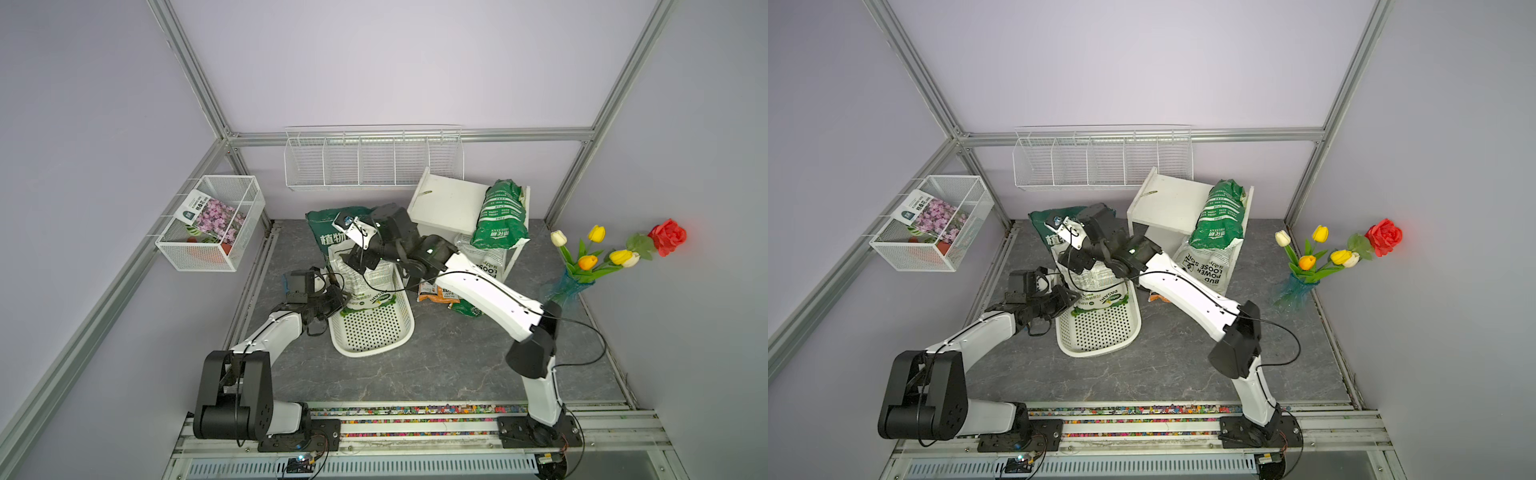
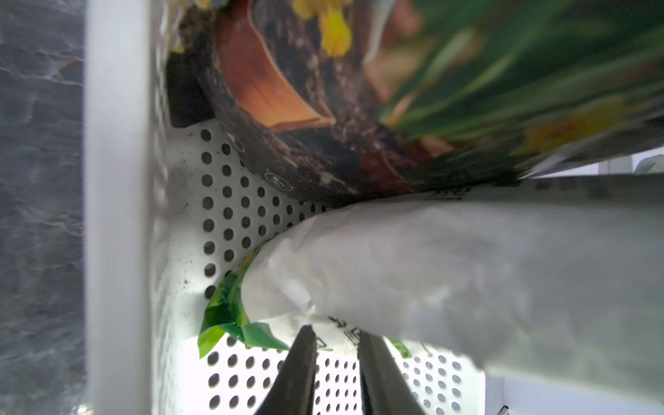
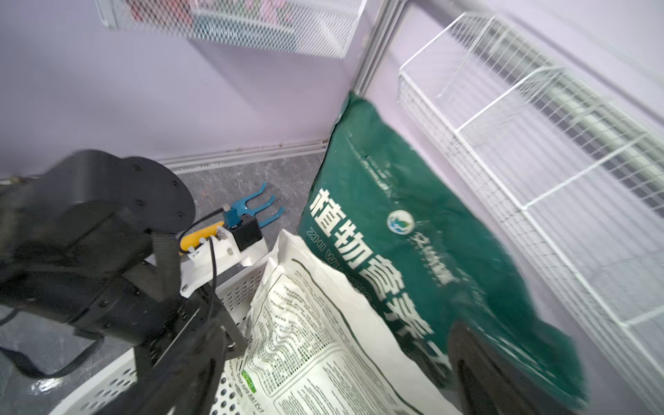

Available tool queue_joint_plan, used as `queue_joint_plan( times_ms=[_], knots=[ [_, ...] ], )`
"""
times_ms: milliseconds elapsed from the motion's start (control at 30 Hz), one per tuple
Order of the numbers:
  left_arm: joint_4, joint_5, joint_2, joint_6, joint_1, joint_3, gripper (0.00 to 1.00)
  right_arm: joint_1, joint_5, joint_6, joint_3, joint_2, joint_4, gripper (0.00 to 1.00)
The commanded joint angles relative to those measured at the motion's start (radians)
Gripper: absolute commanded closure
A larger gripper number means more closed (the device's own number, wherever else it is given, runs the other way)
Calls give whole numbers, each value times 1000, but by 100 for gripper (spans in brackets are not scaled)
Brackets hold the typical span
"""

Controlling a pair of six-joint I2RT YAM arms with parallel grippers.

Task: Take down the fertilizer bag from the shelf
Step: Place the fertilizer bag in the storage box, then pick up the fertilizer bag from the shelf.

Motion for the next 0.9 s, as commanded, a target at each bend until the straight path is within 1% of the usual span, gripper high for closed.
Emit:
queue_joint_plan(
  times_ms=[0,100,200,267,333,467,533,600,667,767,867],
  knots=[
    [-50,-17,-48,21,-3,27,72,0,64,-5,-55,-154,4,1],
    [-92,-23,-101,30,-1,26,70,-1,117,-19,-80,-241,-64,1],
    [-140,-20,-165,42,2,39,64,-2,198,-28,-108,-312,-129,1],
    [-186,-25,-206,51,3,61,61,-1,259,-31,-156,-367,-144,1],
    [-230,-34,-254,53,3,87,60,-1,334,-34,-220,-431,-152,1],
    [-262,-18,-323,54,2,127,60,-4,497,-29,-327,-531,-177,1],
    [-272,14,-330,46,-3,159,60,-11,578,-24,-355,-563,-225,1],
    [-263,35,-326,19,-17,183,60,-23,620,-10,-375,-584,-272,2],
    [-218,59,-324,-13,-45,187,60,-31,643,1,-398,-605,-308,2],
    [-172,49,-306,-30,-99,195,59,-34,675,-62,-442,-634,-325,2],
    [-148,54,-259,-32,-137,202,58,-33,759,-148,-410,-608,-392,3]
  ],
)
